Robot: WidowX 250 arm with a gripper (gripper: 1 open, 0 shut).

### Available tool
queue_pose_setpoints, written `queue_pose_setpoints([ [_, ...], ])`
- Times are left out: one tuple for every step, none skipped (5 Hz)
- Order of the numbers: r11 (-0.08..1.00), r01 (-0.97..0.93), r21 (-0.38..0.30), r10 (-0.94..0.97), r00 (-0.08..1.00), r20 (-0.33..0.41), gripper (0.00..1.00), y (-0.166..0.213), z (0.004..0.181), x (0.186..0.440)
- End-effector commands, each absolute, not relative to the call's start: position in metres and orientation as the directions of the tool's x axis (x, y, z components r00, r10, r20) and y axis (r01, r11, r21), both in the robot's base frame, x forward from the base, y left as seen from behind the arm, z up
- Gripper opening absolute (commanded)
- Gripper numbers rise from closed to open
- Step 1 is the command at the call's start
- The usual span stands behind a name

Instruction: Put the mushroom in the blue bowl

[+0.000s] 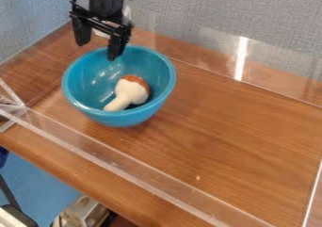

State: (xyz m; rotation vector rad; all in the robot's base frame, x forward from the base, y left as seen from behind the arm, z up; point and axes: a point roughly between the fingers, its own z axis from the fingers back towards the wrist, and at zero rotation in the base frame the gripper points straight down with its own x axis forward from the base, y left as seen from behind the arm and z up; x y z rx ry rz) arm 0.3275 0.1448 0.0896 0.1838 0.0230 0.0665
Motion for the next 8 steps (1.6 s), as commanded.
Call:
queue_pose_setpoints([
  [0.979, -0.044, 0.201, 0.025, 0.995, 0.100, 1.00, 0.142, 0.134, 0.336],
  [0.980, -0.024, 0.197, 0.000, 0.993, 0.122, 1.00, 0.132, 0.136, 0.339],
  [0.981, -0.001, 0.194, -0.023, 0.993, 0.120, 1.00, 0.121, 0.131, 0.341],
  [0.980, 0.033, 0.195, -0.056, 0.992, 0.115, 1.00, 0.114, 0.134, 0.335],
  [0.980, 0.046, 0.196, -0.066, 0.993, 0.097, 1.00, 0.112, 0.137, 0.329],
  [0.978, 0.059, 0.201, -0.076, 0.994, 0.080, 1.00, 0.112, 0.137, 0.326],
  [0.979, 0.002, 0.204, -0.016, 0.998, 0.067, 1.00, 0.110, 0.131, 0.323],
  [0.978, -0.043, 0.206, 0.031, 0.998, 0.060, 1.00, 0.107, 0.126, 0.321],
])
